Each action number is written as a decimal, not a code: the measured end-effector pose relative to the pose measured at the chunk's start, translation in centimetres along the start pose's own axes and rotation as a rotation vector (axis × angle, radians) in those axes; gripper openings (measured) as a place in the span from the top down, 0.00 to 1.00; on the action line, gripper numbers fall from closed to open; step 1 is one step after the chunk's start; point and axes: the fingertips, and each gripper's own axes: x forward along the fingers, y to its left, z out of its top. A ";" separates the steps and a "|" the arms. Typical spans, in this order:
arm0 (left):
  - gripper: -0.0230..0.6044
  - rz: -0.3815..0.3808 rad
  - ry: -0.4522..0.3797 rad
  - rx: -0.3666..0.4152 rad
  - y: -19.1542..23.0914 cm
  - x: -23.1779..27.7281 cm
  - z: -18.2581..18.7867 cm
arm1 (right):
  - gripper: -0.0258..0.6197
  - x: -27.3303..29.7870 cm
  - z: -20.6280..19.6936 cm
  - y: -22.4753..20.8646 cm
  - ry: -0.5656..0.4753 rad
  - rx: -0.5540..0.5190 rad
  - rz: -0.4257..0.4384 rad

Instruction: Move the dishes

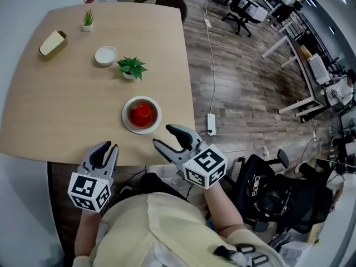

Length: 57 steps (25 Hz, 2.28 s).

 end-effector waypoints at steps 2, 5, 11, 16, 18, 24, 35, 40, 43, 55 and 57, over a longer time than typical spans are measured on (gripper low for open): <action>0.84 0.043 -0.003 -0.005 0.2 1.0 0.2 | 0.60 1.1 -0.2 -1.1 0.022 -0.016 0.039; 0.82 0.104 -0.016 -0.013 0.6 2.1 0.8 | 0.59 2.7 -0.5 -2.4 0.059 -0.053 0.093; 0.80 0.202 -0.023 -0.039 0.9 3.3 1.0 | 0.57 5.2 -0.7 -4.1 0.111 -0.102 0.202; 0.80 0.272 -0.024 -0.063 0.9 3.7 0.9 | 0.54 7.2 -1.3 -4.6 0.156 -0.162 0.279; 0.80 0.285 -0.018 -0.073 0.7 3.7 0.8 | 0.53 8.0 -1.5 -4.7 0.176 -0.190 0.292; 0.80 0.314 -0.008 -0.091 1.6 3.2 0.7 | 0.49 10.5 -3.0 -4.5 0.248 -0.259 0.302; 0.79 0.208 0.043 -0.058 4.5 4.7 1.5 | 0.49 12.3 -3.2 -4.5 0.317 -0.319 0.255; 0.79 0.141 0.059 -0.049 5.5 5.7 1.7 | 0.50 12.7 -3.8 -4.7 0.345 -0.375 0.205; 0.79 0.110 0.066 -0.040 5.6 6.0 1.9 | 0.56 12.7 -4.2 -4.8 0.357 -0.403 0.191; 0.79 0.054 0.054 -0.004 5.4 6.7 3.0 | 0.57 12.3 -4.0 -4.9 0.349 -0.421 0.192; 0.79 0.050 0.053 0.002 5.4 6.8 3.1 | 0.57 12.1 -3.8 -5.0 0.339 -0.412 0.191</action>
